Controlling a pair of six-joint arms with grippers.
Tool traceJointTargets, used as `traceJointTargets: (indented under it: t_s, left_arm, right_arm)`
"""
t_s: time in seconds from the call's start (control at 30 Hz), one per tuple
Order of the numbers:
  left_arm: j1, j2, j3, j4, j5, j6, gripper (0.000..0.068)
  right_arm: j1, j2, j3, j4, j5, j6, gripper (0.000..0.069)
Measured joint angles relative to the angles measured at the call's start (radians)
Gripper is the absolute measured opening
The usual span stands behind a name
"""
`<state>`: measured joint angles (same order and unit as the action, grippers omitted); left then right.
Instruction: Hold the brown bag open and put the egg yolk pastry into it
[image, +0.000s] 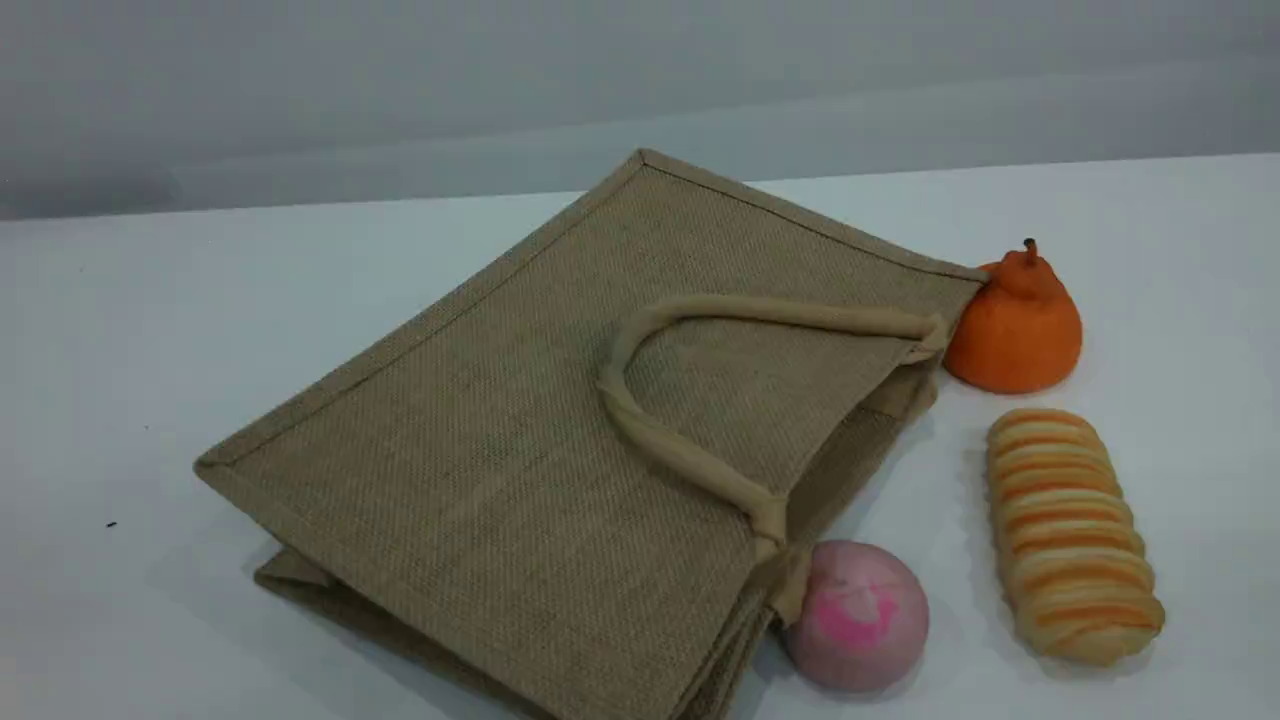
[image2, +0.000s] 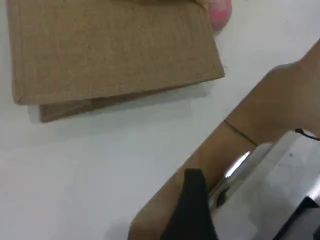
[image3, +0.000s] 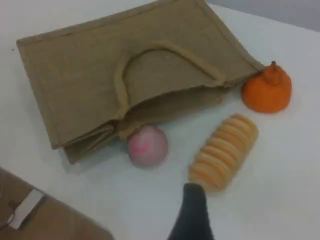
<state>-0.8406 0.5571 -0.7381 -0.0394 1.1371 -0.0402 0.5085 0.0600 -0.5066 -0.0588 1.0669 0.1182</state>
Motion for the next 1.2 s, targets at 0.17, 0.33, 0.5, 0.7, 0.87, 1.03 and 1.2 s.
traceJointTargets:
  t_s: [0.17, 0.33, 0.5, 0.7, 0.87, 1.03, 1.2]
  left_arm:
    - [0.0, -0.156, 0.11, 0.05, 0.002, -0.051, 0.0559]
    - [0.0, -0.265, 0.174, 0.073, 0.002, -0.089, 0.0559]
    - [0.0, -0.341, 0.208, 0.071, -0.004, -0.101, 0.0559]
    - [0.001, -0.361, 0.208, 0.07, -0.032, -0.101, 0.0559]
    - [0.001, -0.361, 0.233, 0.07, -0.058, -0.089, 0.0559]
    - [0.001, -0.361, 0.232, 0.066, -0.06, -0.044, 0.0559]
    - [0.001, -0.361, 0.231, 0.063, -0.059, -0.04, 0.0559]
  right_arm:
    - [0.0, 0.0, 0.0, 0.0, 0.0, 0.0, 0.0518]
    - [-0.005, 0.0, 0.0, 0.0, 0.0, 0.0, 0.0518]
    - [-0.127, 0.0, 0.0, 0.0, 0.0, 0.0, 0.0518]
    - [-0.375, -0.002, 0.0, 0.0, 0.0, -0.001, 0.0518]
    - [-0.529, -0.051, 0.0, 0.001, 0.0, -0.001, 0.0518]
    - [-0.549, -0.061, 0.0, 0.004, 0.0, -0.001, 0.0518]
    - [-0.548, -0.06, 0.0, 0.009, 0.0, -0.001, 0.0518]
